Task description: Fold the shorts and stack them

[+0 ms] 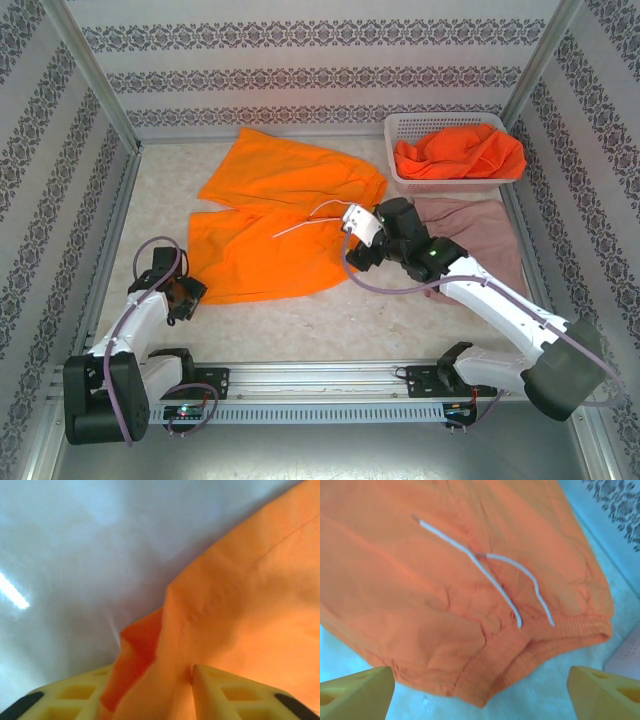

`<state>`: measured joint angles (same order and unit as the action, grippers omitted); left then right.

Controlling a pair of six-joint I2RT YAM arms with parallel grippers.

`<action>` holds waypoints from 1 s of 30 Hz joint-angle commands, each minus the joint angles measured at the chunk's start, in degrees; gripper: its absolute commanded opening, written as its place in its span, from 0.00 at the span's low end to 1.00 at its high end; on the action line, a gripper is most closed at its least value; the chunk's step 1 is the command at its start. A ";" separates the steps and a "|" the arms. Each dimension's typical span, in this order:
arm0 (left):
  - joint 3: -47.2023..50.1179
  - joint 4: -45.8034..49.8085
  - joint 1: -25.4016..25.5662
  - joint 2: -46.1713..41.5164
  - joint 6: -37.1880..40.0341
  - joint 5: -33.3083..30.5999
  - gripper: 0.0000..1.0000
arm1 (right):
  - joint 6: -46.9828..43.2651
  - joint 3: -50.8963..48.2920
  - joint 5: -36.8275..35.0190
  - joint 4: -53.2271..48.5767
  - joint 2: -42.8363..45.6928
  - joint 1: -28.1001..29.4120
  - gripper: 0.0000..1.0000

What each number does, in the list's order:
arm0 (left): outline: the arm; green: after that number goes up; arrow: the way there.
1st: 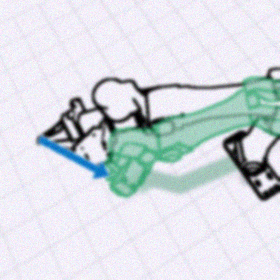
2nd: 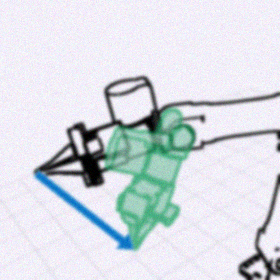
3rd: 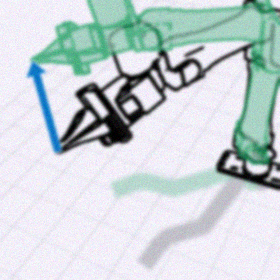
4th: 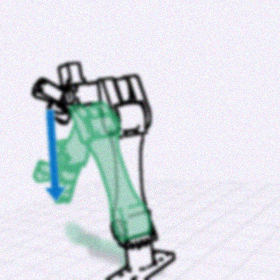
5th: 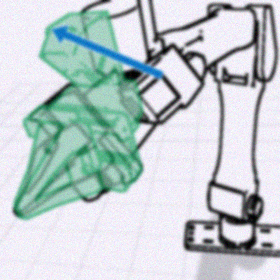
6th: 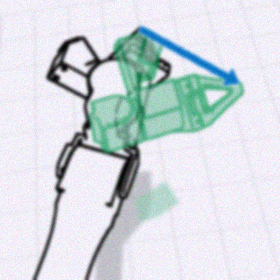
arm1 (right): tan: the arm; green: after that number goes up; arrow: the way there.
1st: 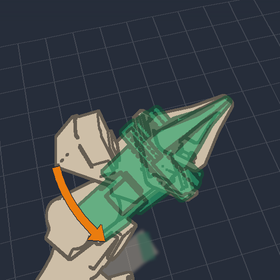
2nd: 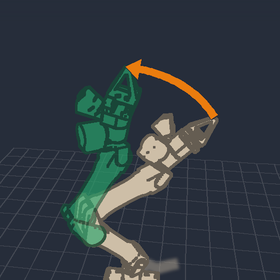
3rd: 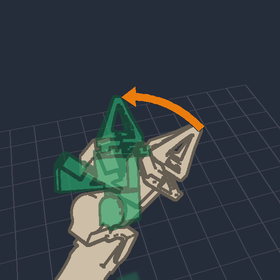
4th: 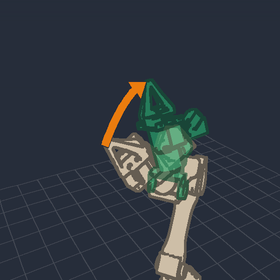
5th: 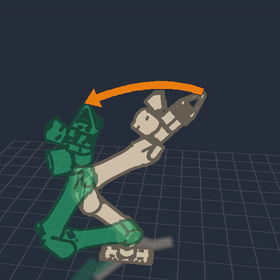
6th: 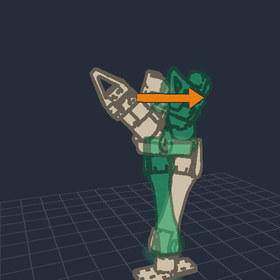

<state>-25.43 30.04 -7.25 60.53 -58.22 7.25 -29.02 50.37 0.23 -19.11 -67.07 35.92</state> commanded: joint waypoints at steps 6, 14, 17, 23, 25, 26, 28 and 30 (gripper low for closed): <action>-4.95 -3.65 -0.58 -1.18 5.19 -0.92 0.07 | -23.07 -4.22 -13.79 -2.28 -8.53 3.36 0.78; -4.47 -4.19 -0.58 -3.61 6.36 0.32 0.04 | -28.77 -1.75 -18.02 -0.56 -20.10 2.17 0.71; -4.33 -4.73 -0.58 -3.50 6.62 0.80 0.04 | -29.53 -0.70 -17.99 0.54 -23.85 1.53 0.71; -4.45 -5.70 -0.66 -3.17 7.04 1.20 0.04 | -27.43 2.29 -17.98 2.00 -29.52 0.63 0.45; -5.04 -5.39 -0.84 -3.19 7.55 0.89 0.04 | -26.92 3.34 -18.35 1.74 -30.31 0.85 0.28; -5.44 -5.06 -0.97 -3.29 7.83 0.82 0.03 | -26.72 3.73 -18.46 1.56 -30.38 0.89 0.23; -7.11 -3.87 -1.36 -3.84 8.76 0.55 0.01 | -26.60 3.95 -18.69 1.34 -29.81 1.23 0.13; -9.50 -1.57 -2.09 -4.66 10.20 0.05 0.00 | -26.71 3.78 -18.48 1.03 -28.26 1.69 0.05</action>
<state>-30.89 26.89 -7.94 57.47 -51.18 8.29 -56.05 52.99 -17.47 -17.47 -96.84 36.95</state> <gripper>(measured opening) 0.060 0.071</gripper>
